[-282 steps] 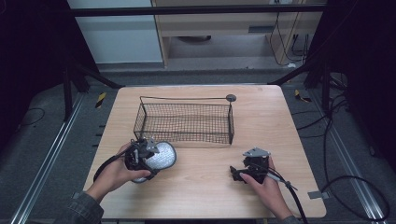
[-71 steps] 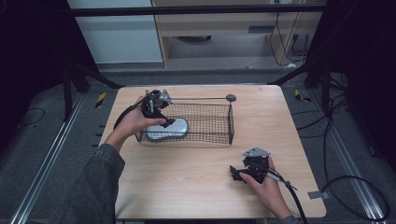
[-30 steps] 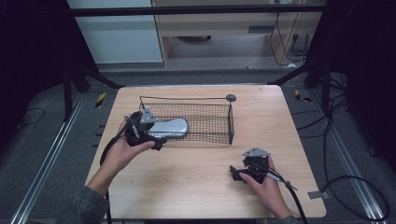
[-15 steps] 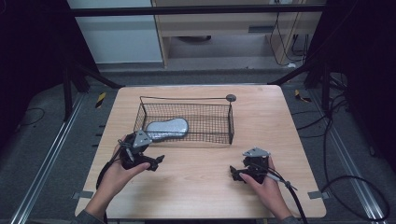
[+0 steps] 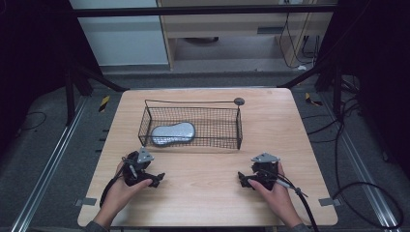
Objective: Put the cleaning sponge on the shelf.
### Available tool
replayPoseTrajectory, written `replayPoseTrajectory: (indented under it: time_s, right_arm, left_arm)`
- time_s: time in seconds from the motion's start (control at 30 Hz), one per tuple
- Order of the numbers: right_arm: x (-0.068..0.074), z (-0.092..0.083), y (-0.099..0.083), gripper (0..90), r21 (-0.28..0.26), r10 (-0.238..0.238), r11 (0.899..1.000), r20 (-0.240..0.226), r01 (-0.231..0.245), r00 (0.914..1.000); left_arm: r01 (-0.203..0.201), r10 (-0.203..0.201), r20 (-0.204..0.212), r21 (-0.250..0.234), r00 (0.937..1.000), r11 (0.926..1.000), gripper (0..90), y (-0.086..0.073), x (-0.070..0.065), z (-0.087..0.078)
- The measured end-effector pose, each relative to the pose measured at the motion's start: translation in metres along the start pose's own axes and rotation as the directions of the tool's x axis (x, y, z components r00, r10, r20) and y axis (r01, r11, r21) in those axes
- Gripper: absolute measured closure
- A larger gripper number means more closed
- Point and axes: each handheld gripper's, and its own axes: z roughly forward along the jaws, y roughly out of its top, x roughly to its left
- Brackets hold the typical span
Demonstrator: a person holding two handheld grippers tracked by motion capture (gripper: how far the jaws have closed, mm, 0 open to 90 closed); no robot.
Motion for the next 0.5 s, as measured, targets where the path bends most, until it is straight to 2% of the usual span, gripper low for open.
replayPoseTrajectory:
  time_s: [0.3, 0.5]
  right_arm:
    - [0.000, 0.000, 0.000, 0.4, 0.000, 0.000, 1.000, 0.000, 0.000, 1.0000]
    - [0.000, 0.000, 0.000, 0.4, 0.000, 0.000, 1.000, 0.000, 0.000, 1.0000]
  left_arm:
    - [0.075, -0.075, -0.041, 0.016, 0.9964, 0.9970, 3.8, -0.018, 0.022, 0.011]
    - [0.122, -0.122, -0.023, -0.012, 0.9922, 0.9925, 1.1, -0.023, 0.030, 0.014]
